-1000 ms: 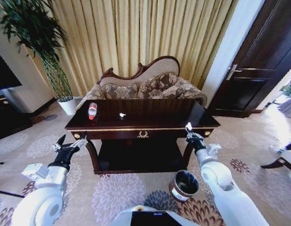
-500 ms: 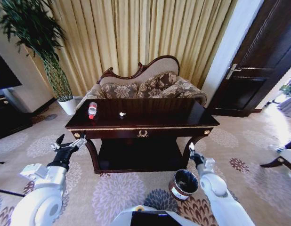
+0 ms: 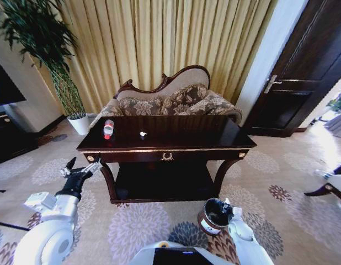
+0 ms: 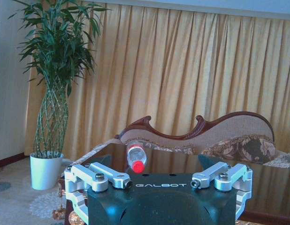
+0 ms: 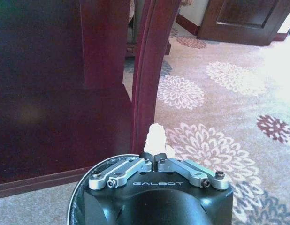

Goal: Move to the front of the table and place the trash on the table into the trash bin.

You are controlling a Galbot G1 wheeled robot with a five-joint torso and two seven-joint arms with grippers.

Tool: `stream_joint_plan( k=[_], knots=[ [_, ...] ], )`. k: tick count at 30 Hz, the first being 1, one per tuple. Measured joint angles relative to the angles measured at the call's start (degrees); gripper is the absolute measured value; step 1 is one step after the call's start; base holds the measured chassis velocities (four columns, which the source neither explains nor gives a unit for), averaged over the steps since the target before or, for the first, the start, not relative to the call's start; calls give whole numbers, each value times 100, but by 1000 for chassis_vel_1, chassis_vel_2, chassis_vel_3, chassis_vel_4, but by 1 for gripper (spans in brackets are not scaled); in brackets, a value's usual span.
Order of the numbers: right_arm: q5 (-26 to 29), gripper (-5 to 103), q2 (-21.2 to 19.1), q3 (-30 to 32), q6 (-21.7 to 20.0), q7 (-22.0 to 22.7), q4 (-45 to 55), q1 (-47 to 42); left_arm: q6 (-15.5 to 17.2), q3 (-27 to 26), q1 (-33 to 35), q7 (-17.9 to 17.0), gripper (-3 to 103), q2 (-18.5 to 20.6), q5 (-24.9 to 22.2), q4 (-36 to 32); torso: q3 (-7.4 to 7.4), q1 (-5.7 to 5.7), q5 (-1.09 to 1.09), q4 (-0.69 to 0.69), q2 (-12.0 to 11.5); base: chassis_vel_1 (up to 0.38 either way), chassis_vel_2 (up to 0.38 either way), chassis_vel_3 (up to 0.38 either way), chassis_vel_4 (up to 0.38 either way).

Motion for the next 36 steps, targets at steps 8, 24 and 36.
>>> stream_joint_plan(
  k=[8,24,36],
  knots=[
    [-171,33,-34,-3,138,62,-88,37,-1,-17,5,0,100,-16,-1,0,0,0,2,0,0,0,0,0,0],
    [315,88,-33,-85,1191,169,436,-52,-64,-6,66,-40,100,-59,21,0,0,0,2,-1,0,0,0,0,0],
    [1228,100,-367,-2,1140,-463,3825,-745,-64,-28,70,-44,100,-20,11,0,0,0,0,0,0,0,0,0,0]
  ],
)
